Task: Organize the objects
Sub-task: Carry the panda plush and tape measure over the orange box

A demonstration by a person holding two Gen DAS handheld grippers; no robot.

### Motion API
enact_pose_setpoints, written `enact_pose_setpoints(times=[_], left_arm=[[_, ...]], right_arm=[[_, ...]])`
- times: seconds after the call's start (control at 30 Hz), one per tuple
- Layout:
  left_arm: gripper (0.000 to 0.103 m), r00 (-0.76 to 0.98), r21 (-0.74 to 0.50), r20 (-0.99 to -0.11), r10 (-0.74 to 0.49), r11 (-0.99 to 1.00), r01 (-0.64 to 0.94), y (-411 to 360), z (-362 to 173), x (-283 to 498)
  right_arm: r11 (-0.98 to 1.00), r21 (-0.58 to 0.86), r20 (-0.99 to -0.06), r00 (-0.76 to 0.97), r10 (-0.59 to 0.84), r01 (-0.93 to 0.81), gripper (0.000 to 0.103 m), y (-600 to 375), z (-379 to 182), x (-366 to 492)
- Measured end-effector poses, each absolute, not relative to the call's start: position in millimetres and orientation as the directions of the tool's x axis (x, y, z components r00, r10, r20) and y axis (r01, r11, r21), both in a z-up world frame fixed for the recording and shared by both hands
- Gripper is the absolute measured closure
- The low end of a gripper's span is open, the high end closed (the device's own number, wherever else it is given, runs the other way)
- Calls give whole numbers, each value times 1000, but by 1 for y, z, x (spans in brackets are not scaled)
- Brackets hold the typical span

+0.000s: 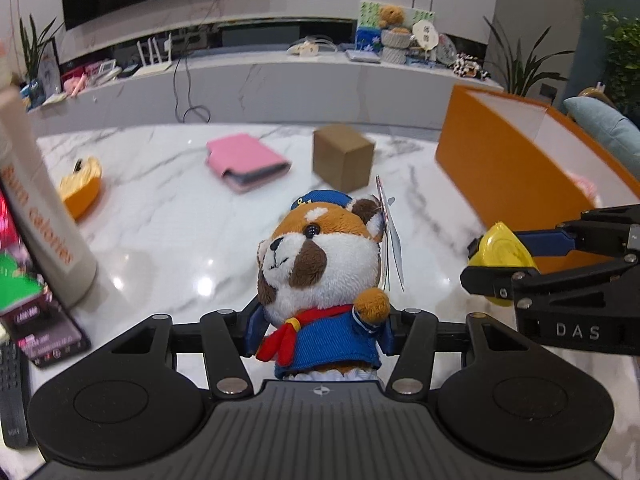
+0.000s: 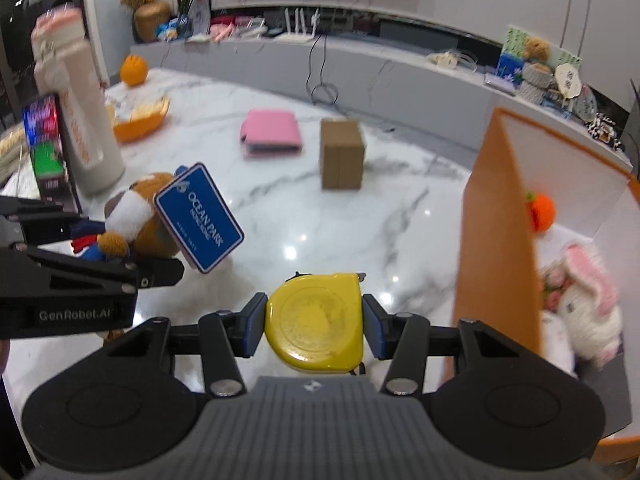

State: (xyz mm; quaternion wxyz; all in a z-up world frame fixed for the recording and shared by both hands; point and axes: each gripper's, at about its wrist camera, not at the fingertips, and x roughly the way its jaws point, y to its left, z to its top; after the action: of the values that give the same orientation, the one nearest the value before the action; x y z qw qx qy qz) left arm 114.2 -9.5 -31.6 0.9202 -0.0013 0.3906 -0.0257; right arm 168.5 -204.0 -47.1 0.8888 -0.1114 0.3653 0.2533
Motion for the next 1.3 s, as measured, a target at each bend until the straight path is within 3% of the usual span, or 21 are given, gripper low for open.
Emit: enact_pose_setpoints(times=[0.67,1.3], left_arm=[[42,774,-12,-609,-174,978,210,-99,31,158],[42,752,-13,-589,-296,934,358,-183,43,204]], right_arm=[[938,77,-562,763,321,-338,51,-299,21,200],[980,172,-543,821,175,-95,51,-397,30,229]])
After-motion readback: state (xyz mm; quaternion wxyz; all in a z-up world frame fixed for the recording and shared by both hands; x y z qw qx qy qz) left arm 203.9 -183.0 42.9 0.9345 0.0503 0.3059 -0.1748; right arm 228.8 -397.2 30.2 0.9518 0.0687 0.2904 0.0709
